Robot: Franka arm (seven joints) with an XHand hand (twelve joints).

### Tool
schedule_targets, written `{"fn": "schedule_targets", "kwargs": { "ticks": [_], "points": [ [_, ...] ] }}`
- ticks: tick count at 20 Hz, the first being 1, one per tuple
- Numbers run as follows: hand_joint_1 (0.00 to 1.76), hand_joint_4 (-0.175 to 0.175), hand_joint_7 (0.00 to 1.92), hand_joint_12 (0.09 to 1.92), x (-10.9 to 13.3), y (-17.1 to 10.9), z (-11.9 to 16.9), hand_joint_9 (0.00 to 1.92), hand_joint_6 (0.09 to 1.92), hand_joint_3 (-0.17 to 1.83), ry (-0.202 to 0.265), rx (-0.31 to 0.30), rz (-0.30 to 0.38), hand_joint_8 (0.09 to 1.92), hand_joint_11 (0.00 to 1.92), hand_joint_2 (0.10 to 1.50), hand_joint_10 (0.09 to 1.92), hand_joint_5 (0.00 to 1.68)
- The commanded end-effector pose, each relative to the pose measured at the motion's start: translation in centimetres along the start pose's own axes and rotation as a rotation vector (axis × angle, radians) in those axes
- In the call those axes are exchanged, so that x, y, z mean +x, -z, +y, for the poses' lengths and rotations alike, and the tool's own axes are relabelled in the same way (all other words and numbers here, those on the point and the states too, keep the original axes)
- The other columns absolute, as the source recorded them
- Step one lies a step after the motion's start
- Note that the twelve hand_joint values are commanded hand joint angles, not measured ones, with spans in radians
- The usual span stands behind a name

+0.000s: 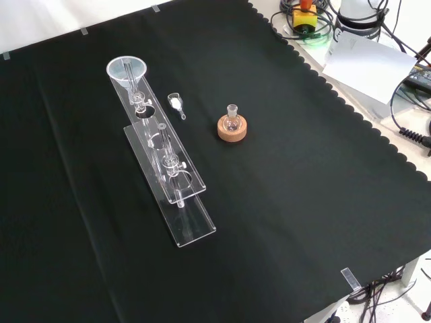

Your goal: Pick up the funnel from the transparent funnel stand.

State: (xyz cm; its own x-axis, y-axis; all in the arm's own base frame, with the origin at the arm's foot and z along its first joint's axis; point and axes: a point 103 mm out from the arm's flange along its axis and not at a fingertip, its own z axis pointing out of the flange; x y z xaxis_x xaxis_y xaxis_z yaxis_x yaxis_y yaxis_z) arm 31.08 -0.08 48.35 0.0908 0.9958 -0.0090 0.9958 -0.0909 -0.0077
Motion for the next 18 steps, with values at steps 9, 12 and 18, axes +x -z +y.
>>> {"fn": "schedule_targets", "kwargs": {
  "ticks": [9,12,18],
  "points": [
    [0.00,0.019,0.06,1.36,-1.0,-2.2,5.2,0.23,0.09,0.36,-0.093,0.051,0.032,0.54,0.00,1.24,0.63,0.30],
    [0.00,0.019,0.07,1.36,-2.4,-3.4,7.4,0.23,0.09,0.35,-0.104,0.069,0.038,0.54,0.00,1.24,0.63,0.30],
    [0.00,0.018,0.07,1.35,-4.9,-6.6,13.4,0.23,0.09,0.34,-0.085,0.108,0.038,0.54,0.00,1.24,0.63,0.31]
  ]
}}
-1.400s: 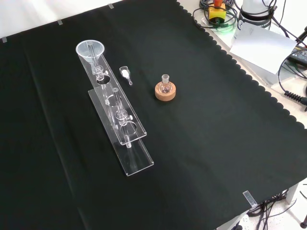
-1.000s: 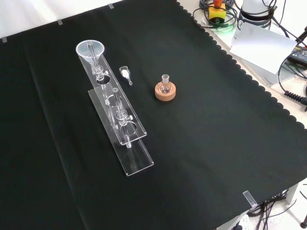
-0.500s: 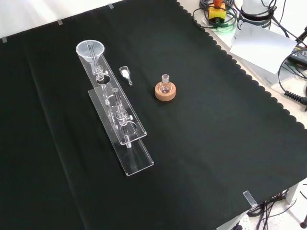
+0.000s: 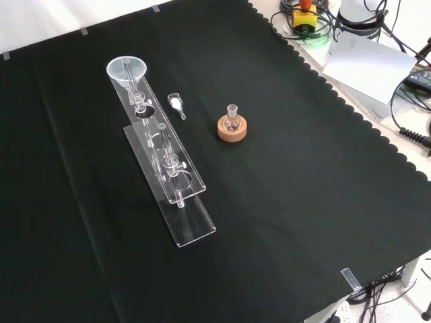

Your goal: Pick up the funnel from the transparent funnel stand.

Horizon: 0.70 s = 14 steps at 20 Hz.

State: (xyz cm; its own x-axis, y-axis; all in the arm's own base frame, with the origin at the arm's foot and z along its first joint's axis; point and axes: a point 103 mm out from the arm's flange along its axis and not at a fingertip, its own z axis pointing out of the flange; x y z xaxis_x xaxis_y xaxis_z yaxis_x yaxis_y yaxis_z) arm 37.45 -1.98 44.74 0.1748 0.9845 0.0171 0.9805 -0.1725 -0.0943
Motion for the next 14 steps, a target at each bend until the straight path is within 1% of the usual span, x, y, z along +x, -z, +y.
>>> {"fn": "schedule_targets", "kwargs": {
  "ticks": [1,4,6,8,14],
  "points": [
    [0.00,0.017,0.07,1.35,-3.5,-2.7,8.5,0.23,0.09,0.34,0.002,0.029,0.009,0.54,0.00,1.24,0.63,0.31],
    [0.00,0.016,0.07,1.35,-4.2,-4.2,11.6,0.23,0.09,0.34,0.015,0.050,0.005,0.54,0.00,1.24,0.63,0.30],
    [0.00,0.015,0.07,1.35,-4.3,-5.3,13.2,0.23,0.09,0.33,0.033,0.059,-0.004,0.54,0.00,1.23,0.63,0.30],
    [0.00,0.014,0.07,1.35,-3.9,-6.5,14.2,0.23,0.09,0.32,0.052,0.061,-0.022,0.54,0.00,1.22,0.63,0.29],
    [0.10,0.012,0.10,1.35,-2.5,-9.7,16.7,0.24,0.09,0.29,0.115,0.114,-0.053,0.55,0.00,1.17,0.63,0.28]
  ]
}}
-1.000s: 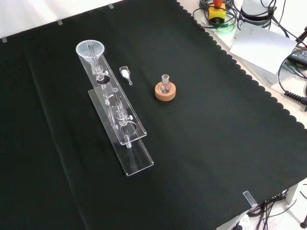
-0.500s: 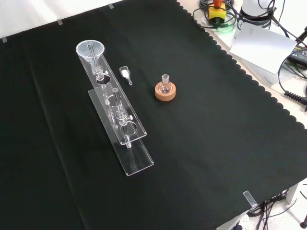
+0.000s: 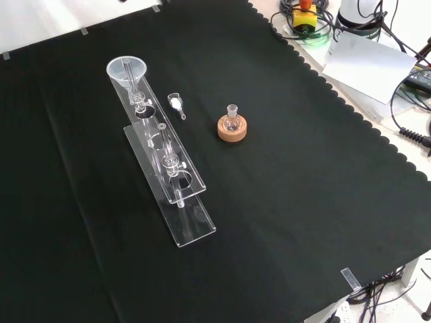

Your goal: Pick up the funnel from the transparent funnel stand.

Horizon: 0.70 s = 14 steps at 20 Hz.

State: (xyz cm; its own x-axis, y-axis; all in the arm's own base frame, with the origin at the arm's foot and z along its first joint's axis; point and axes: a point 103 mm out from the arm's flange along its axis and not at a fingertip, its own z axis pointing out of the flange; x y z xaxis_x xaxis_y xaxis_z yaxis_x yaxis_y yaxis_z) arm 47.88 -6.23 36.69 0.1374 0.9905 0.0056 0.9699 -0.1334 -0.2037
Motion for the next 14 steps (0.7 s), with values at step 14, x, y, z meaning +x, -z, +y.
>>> {"fn": "schedule_targets", "kwargs": {
  "ticks": [14],
  "points": [
    [0.51,0.000,0.00,1.50,1.1,-5.4,9.0,0.17,0.09,0.17,0.153,0.177,-0.102,0.56,0.08,0.82,0.74,0.08]
  ]
}}
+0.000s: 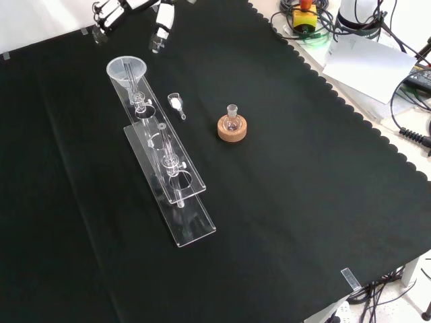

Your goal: Pick up the funnel from the transparent funnel stand.

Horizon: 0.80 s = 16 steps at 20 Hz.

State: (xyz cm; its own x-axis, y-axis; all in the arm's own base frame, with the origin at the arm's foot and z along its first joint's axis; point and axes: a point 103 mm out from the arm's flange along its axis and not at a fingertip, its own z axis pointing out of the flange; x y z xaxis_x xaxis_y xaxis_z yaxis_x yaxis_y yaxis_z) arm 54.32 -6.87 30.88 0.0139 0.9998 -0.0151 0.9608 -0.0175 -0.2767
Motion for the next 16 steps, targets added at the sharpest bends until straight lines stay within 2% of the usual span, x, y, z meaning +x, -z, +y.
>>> {"fn": "schedule_targets", "kwargs": {
  "ticks": [1,7,10,16],
  "points": [
    [0.53,-0.002,0.00,1.51,0.8,-0.9,1.8,0.16,0.09,0.16,0.039,0.118,-0.055,0.53,0.10,0.81,0.75,0.06],
    [0.57,-0.004,0.00,1.52,1.2,-1.6,2.7,0.08,0.09,0.17,0.060,0.196,-0.075,0.36,0.17,0.77,0.82,0.02],
    [0.57,-0.003,0.00,1.53,1.2,-1.8,2.9,0.04,0.09,0.18,0.062,0.198,-0.100,0.30,0.18,0.76,0.86,0.01],
    [0.63,-0.003,0.00,1.54,1.0,-2.1,3.1,0.05,0.09,0.19,0.051,0.189,-0.133,0.33,0.20,0.74,0.88,0.02]
  ]
}}
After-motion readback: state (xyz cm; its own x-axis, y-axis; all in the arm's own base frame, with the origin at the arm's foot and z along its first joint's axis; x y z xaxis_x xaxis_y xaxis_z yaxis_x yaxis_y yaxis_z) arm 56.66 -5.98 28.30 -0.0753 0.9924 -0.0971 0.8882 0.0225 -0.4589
